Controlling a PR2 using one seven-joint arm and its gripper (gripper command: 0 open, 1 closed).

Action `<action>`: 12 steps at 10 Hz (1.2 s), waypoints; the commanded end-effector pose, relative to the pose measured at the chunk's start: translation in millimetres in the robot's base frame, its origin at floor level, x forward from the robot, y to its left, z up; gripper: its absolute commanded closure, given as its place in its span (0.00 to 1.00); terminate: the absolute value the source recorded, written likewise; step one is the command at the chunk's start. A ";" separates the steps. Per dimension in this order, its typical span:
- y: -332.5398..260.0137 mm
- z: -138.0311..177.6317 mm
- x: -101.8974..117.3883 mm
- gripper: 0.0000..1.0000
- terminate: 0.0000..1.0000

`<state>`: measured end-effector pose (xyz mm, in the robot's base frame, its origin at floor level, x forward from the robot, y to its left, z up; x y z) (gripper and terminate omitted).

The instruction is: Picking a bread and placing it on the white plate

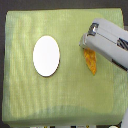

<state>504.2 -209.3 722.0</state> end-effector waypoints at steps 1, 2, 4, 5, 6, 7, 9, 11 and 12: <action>-11.6 5.1 5.3 1.00 0.00; -12.0 6.1 6.2 1.00 0.00; -13.9 7.7 6.5 1.00 0.00; -15.6 8.1 6.2 1.00 0.00; -17.4 10.0 6.4 1.00 0.00; -18.6 15.7 7.1 1.00 0.00; -23.1 58.3 5.0 1.00 0.00; -11.9 113.1 9.7 1.00 0.00; -6.9 127.1 10.4 1.00 0.00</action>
<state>508.9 -228.0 767.2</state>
